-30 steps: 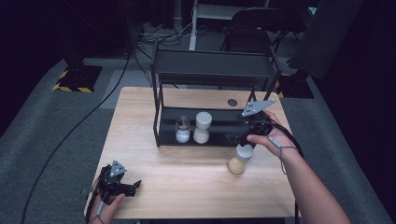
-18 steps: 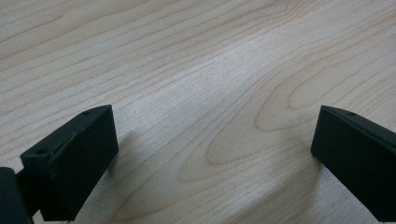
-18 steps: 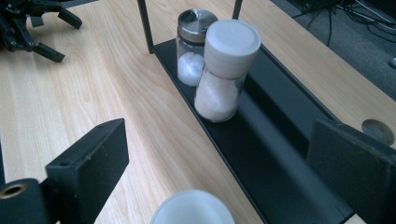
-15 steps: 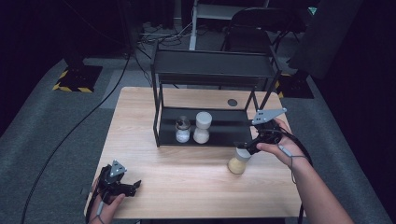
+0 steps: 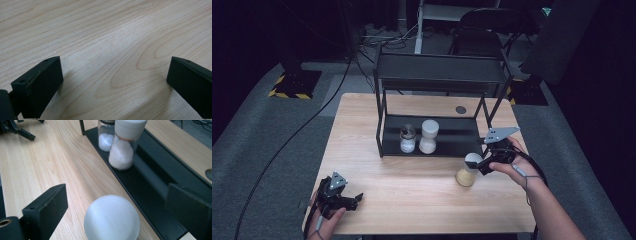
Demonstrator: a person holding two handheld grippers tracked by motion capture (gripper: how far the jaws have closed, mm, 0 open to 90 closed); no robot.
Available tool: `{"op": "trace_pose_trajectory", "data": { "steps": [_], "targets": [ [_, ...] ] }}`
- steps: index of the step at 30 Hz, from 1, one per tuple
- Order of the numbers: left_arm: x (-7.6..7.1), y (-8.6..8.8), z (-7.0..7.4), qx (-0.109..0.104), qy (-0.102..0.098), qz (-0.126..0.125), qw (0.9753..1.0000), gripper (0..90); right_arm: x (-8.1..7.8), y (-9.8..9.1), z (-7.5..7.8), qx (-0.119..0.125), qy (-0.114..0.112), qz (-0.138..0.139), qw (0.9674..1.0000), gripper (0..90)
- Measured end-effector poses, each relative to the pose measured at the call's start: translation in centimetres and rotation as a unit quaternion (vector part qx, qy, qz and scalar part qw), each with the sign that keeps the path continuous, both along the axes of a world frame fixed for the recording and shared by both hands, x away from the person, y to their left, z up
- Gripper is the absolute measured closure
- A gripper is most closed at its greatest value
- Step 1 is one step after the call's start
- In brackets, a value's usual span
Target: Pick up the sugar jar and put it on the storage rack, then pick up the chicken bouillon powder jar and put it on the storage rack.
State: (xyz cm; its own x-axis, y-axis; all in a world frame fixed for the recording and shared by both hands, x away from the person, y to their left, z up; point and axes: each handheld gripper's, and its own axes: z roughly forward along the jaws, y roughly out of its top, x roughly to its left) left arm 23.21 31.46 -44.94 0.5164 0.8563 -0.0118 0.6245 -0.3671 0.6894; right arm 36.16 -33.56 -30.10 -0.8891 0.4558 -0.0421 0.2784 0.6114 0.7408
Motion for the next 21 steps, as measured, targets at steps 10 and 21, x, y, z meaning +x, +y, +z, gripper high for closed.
{"op": "trace_pose_trajectory", "data": {
  "steps": [10, 21],
  "targets": [
    [0.0, 0.0, 0.0, 0.000, 0.000, 0.000, 1.0000, 0.5, -0.1, -0.6, -2.4, 0.000, 0.015, -0.002, 0.9999, 4.5],
    [0.0, 0.0, 0.0, 0.000, 0.000, 0.000, 1.0000, 0.5, -0.4, -0.7, -4.4, -0.012, 0.020, -0.010, 0.9997, 5.4]
  ]
}}
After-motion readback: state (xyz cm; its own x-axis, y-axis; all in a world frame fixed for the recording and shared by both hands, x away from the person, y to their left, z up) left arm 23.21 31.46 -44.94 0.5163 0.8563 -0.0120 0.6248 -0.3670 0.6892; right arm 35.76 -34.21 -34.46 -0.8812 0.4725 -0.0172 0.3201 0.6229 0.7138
